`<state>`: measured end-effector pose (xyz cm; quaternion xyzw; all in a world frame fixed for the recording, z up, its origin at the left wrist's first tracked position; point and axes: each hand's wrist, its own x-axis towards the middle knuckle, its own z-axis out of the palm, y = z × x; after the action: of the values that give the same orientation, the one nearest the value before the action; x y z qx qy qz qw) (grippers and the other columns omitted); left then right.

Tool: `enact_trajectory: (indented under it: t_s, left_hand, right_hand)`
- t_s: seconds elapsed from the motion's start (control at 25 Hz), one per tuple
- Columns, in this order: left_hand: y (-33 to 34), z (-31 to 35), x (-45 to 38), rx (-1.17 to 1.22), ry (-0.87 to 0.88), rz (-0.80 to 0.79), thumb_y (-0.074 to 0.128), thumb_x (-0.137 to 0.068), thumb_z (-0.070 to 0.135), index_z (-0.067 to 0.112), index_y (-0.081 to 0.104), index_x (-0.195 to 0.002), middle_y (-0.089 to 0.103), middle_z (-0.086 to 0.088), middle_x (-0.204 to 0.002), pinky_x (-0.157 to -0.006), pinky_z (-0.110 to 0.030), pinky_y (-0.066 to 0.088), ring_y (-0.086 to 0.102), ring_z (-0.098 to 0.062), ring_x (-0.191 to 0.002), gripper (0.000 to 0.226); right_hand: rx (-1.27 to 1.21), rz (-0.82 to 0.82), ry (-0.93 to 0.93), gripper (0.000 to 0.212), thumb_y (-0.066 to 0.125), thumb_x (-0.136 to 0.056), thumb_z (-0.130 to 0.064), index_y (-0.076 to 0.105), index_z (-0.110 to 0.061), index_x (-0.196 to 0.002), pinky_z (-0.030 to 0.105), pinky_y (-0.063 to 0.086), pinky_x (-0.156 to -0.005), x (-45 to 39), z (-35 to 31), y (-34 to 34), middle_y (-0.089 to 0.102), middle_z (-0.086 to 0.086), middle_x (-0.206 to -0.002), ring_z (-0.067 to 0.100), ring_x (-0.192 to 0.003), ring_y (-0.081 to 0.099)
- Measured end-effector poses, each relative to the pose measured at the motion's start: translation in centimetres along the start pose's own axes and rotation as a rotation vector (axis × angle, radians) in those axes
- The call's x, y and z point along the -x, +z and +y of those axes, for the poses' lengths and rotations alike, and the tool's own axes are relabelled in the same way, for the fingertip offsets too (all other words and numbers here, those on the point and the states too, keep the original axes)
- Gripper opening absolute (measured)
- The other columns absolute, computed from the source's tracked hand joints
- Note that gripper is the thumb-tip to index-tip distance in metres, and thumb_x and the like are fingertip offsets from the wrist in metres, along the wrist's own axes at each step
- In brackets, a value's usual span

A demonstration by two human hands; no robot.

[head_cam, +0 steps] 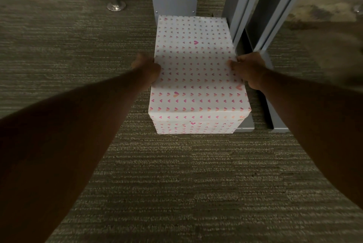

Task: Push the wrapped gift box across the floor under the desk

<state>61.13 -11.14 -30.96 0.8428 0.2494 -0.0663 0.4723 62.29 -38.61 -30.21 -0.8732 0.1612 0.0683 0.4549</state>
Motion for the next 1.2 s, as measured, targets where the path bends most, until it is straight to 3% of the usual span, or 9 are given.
enact_trajectory:
  t_s: [0.2,0.24,0.32,0.44,0.52,0.76,1.2]
  left_hand:
    - [0.2,0.6,1.4,-0.198,0.068,0.015,0.055,-0.095,0.017,0.008,0.042,-0.143,0.051,-0.016,-0.139,-0.087,-0.035,0.054,0.055,-0.032,-0.123,0.05]
    - [0.2,0.6,1.8,-0.24,0.091,0.039,0.056,-0.095,0.018,0.007,0.037,-0.146,0.045,-0.017,-0.144,-0.089,-0.036,0.053,0.051,-0.034,-0.128,0.056]
    - [0.1,0.4,2.5,-0.345,0.181,0.082,0.059,-0.093,0.026,0.009,0.026,-0.151,0.03,-0.017,-0.156,-0.105,-0.045,0.044,0.035,-0.037,-0.14,0.069]
    - [0.2,-0.2,3.2,-0.522,0.373,0.141,0.059,-0.088,0.042,0.012,0.022,-0.153,0.024,-0.015,-0.159,-0.115,-0.05,0.028,0.023,-0.037,-0.146,0.081]
    - [0.5,-0.3,4.1,-0.624,0.507,0.147,0.058,-0.085,0.052,0.014,0.017,-0.154,0.021,-0.016,-0.161,-0.117,-0.051,0.025,0.02,-0.036,-0.148,0.089]
    - [0.0,-0.4,7.0,-0.841,0.723,0.08,0.053,-0.083,0.064,0.012,0.001,-0.156,0.001,-0.013,-0.166,-0.118,-0.044,0.003,0.002,-0.034,-0.152,0.104]
    - [-5.9,0.0,17.1,-0.965,0.835,0.02,0.056,-0.081,0.065,0.006,0.003,-0.155,0.004,-0.017,-0.165,-0.121,-0.045,0.005,0.006,-0.035,-0.151,0.109]
  right_hand:
    - [0.143,-0.014,-0.006,0.054,0.061,-0.097,-0.04,0.051,-0.01,-0.14,0.023,0.049,-0.057,0.6,-0.4,0.7,0.061,0.014,-0.136,0.031,-0.116,0.065]
    - [0.178,-0.018,-0.042,0.059,0.06,-0.097,-0.042,0.046,-0.011,-0.145,0.025,0.053,-0.061,1.0,-0.2,1.0,0.058,0.013,-0.14,0.032,-0.118,0.063]
    - [0.246,0.006,-0.161,0.07,0.062,-0.094,-0.046,0.038,-0.014,-0.151,0.033,0.054,-0.085,1.8,0.6,1.3,0.051,0.013,-0.148,0.035,-0.131,0.055]
    - [0.378,0.056,-0.294,0.088,0.064,-0.087,-0.055,0.026,-0.017,-0.156,0.05,0.039,-0.113,3.0,1.3,1.2,0.036,0.013,-0.16,0.038,-0.147,0.034]
    - [0.531,0.081,-0.358,0.098,0.063,-0.084,-0.061,0.017,-0.016,-0.159,0.055,0.026,-0.122,3.8,1.2,1.0,0.024,0.016,-0.166,0.039,-0.153,0.022]
    - [0.772,0.121,-0.523,0.108,0.055,-0.084,-0.069,0.007,-0.011,-0.161,0.049,0.006,-0.126,7.4,0.7,0.4,0.009,0.017,-0.17,0.034,-0.157,0.007]
    - [0.88,0.093,-0.529,0.113,0.041,-0.084,-0.08,-0.003,-0.009,-0.161,0.049,-0.002,-0.126,19.0,-2.3,-0.4,-0.002,0.016,-0.171,0.033,-0.158,-0.003]
